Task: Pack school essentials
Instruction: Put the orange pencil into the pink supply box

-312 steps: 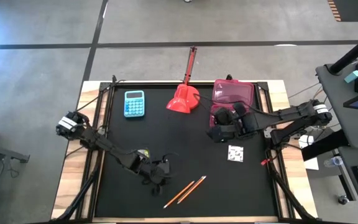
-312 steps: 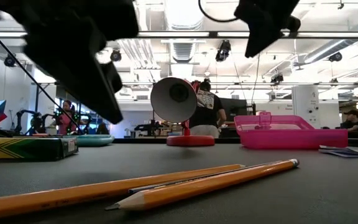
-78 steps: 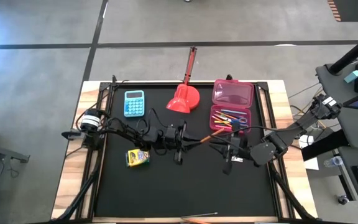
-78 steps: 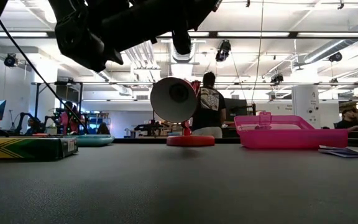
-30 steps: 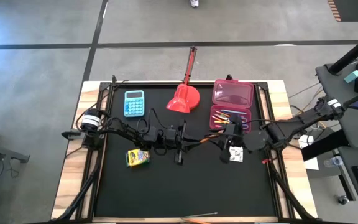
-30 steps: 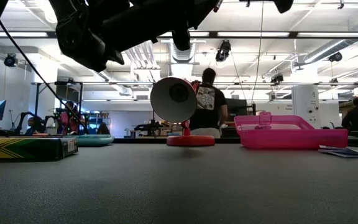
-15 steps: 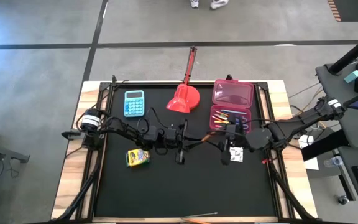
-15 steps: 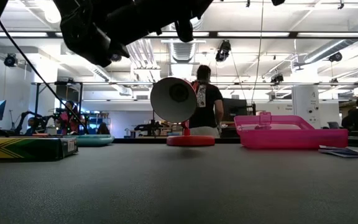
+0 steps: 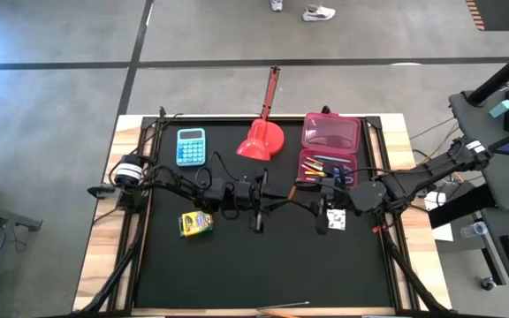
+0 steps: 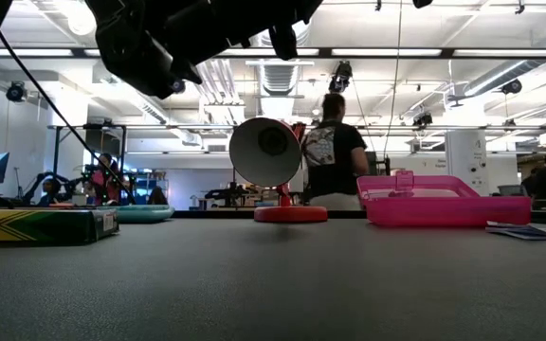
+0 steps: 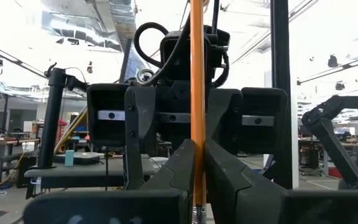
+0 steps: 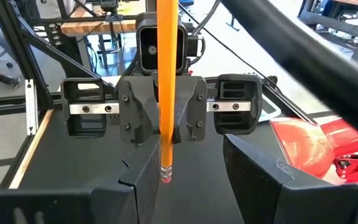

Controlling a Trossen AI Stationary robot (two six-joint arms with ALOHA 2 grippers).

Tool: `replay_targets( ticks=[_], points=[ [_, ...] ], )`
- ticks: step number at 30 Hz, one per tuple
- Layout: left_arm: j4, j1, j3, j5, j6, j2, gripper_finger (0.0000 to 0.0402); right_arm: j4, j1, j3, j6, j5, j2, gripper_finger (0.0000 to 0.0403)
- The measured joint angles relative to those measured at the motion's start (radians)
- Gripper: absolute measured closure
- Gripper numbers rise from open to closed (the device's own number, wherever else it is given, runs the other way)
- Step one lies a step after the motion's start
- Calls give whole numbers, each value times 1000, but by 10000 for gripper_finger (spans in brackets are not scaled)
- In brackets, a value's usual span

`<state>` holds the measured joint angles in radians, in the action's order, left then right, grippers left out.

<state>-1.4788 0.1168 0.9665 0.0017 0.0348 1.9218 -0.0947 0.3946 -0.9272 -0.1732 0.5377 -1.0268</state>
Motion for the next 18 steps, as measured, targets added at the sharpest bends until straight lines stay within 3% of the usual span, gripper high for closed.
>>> replay_targets(
  ticks=[18],
  points=[
    [17,-1,6,-6,-17,0,393,119,-1,0,54,-25,1,239]
  ],
)
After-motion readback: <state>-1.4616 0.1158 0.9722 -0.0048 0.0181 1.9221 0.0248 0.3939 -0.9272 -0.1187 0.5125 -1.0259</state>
